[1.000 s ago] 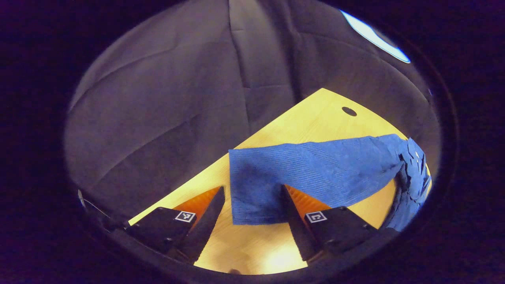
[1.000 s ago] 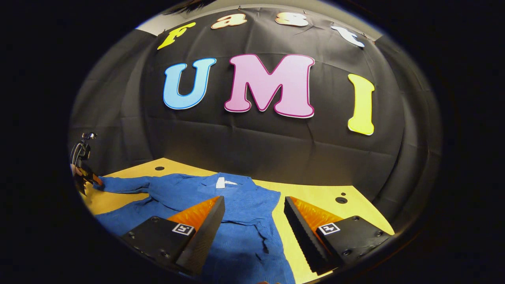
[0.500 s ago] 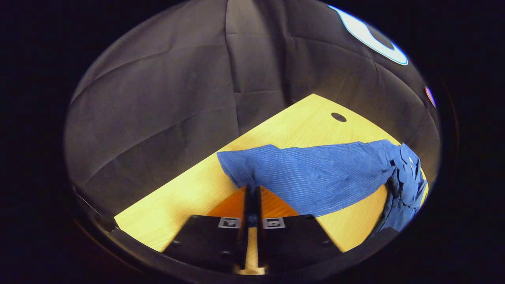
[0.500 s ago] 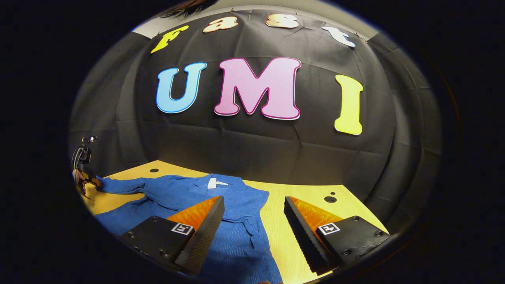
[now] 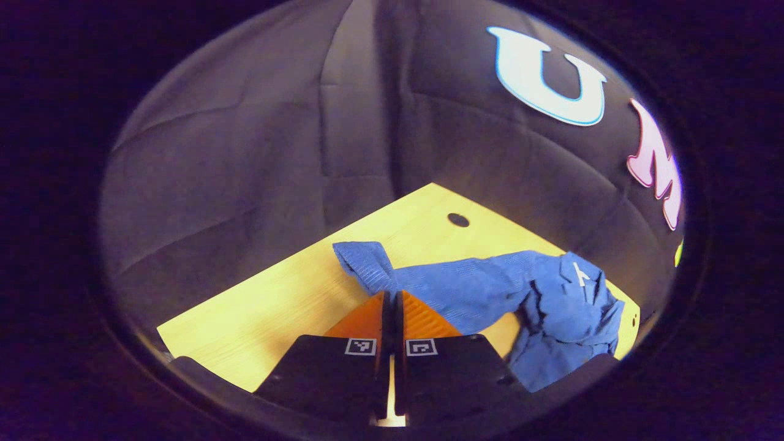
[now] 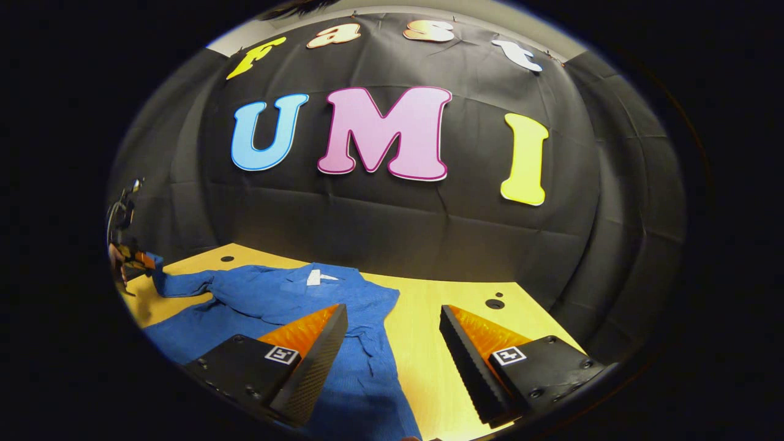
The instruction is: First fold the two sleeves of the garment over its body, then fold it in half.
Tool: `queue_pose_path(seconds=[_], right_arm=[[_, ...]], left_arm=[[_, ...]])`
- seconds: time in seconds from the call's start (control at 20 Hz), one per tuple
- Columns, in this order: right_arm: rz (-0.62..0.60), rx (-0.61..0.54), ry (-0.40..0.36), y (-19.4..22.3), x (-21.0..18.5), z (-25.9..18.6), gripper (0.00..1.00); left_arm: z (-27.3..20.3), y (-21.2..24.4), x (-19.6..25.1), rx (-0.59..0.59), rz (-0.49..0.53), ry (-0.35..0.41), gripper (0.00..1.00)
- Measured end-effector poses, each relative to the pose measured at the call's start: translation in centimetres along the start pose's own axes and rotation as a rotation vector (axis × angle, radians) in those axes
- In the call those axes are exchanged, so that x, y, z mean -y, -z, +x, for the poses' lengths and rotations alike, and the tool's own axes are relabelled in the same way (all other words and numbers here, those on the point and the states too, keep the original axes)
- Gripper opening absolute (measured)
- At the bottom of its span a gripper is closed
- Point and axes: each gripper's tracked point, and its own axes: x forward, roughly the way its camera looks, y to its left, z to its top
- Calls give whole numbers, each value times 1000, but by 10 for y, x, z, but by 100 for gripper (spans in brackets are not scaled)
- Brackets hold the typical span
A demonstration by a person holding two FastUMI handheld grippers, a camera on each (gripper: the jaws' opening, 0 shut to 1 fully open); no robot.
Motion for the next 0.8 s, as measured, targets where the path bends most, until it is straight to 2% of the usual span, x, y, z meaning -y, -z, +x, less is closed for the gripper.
queue_pose_path(seconds=[0.15, 0.3, 0.4, 0.6, 0.7, 0.8], right_arm=[[18, -22, 45, 8, 20, -12, 97], [36, -38, 107, 18, 45, -25, 97], [48, -50, 146, 25, 61, -35, 97], [93, -84, 215, 42, 90, -56, 97], [110, -97, 255, 50, 104, -67, 97], [137, -117, 293, 56, 117, -74, 97]], left_arm=[[-20, -25, 96, 51, 41, 173, 0], [-44, -21, 187, 69, 108, 335, 1], [-51, -1, 241, 46, 138, 433, 1], [-73, 52, 338, -57, 135, 631, 2], [-84, 75, 382, -108, 91, 714, 1], [-85, 90, 407, -148, 51, 760, 2]])
